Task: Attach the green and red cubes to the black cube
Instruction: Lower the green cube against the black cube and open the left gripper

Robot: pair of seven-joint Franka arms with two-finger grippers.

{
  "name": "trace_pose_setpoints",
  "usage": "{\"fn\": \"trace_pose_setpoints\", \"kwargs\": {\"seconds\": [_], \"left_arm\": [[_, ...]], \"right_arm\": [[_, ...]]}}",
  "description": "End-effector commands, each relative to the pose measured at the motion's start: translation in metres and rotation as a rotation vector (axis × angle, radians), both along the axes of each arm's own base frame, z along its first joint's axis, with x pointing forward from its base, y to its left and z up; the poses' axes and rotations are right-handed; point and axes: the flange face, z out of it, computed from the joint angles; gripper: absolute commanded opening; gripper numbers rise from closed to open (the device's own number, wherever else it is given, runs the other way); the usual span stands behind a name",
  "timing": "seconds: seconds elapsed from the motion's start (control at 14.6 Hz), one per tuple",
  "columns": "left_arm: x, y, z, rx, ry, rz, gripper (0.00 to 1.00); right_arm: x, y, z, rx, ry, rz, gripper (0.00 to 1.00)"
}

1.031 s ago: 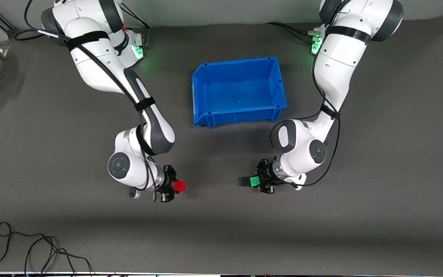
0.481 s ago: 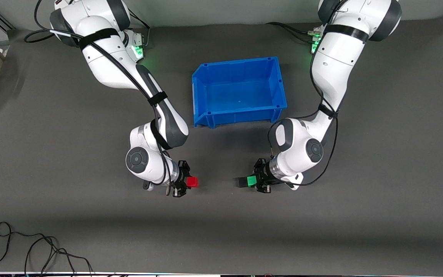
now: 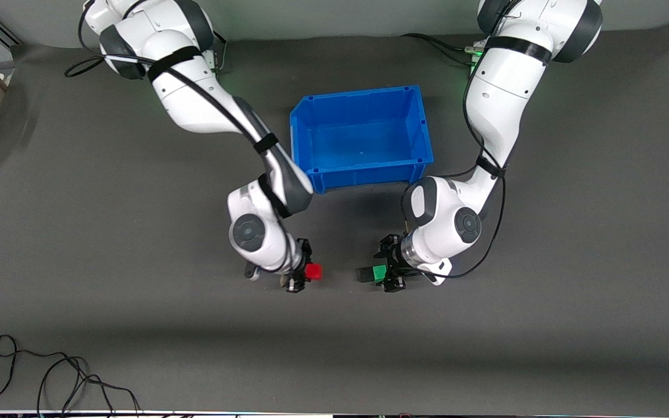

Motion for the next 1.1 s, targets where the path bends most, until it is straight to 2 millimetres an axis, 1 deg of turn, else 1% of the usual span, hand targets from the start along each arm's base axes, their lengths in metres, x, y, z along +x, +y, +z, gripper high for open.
{"fn": "trace_pose_setpoints", "kwargs": {"seconds": [0.0, 0.07, 0.14, 0.21, 0.34, 0.55, 0.62, 0.76, 0.89, 0.96, 1.03], "left_arm": [[0.011, 0.002, 0.015, 0.024, -0.041, -0.034, 1.0], [0.014, 0.008, 0.017, 0.032, -0.029, -0.045, 1.0], [0.019, 0.019, 0.019, 0.039, -0.008, -0.057, 1.0], [0.025, 0.033, 0.027, 0.046, -0.004, -0.083, 1.0], [0.037, 0.064, 0.043, 0.039, 0.006, -0.122, 1.0], [0.05, 0.122, 0.063, 0.022, 0.039, -0.177, 1.0], [0.052, 0.141, 0.069, 0.014, 0.046, -0.214, 1.0], [0.053, 0.175, 0.079, -0.005, 0.061, -0.289, 1.0], [0.053, 0.199, 0.088, -0.018, 0.061, -0.336, 1.0], [0.055, 0.211, 0.093, -0.022, 0.052, -0.347, 1.0], [0.056, 0.22, 0.096, -0.024, 0.046, -0.348, 1.0]], "right_arm": [[-0.012, 0.023, -0.004, -0.066, 0.0, -0.031, 0.0], [-0.015, 0.026, -0.004, -0.086, -0.003, -0.046, 0.0], [-0.017, 0.029, -0.004, -0.104, -0.012, -0.056, 0.0], [-0.022, 0.035, -0.008, -0.121, -0.018, -0.062, 0.0], [-0.021, 0.036, -0.007, -0.124, -0.024, -0.091, 0.0], [-0.014, 0.044, 0.004, -0.11, -0.04, -0.093, 0.0], [-0.011, 0.046, 0.007, -0.102, -0.049, -0.089, 0.0], [-0.005, 0.052, 0.012, -0.087, -0.072, -0.082, 0.0], [-0.003, 0.06, 0.016, -0.072, -0.092, -0.072, 0.0], [-0.004, 0.063, 0.012, -0.067, -0.096, -0.067, 0.0], [-0.003, 0.065, 0.014, -0.057, -0.108, -0.063, 0.0]]}}
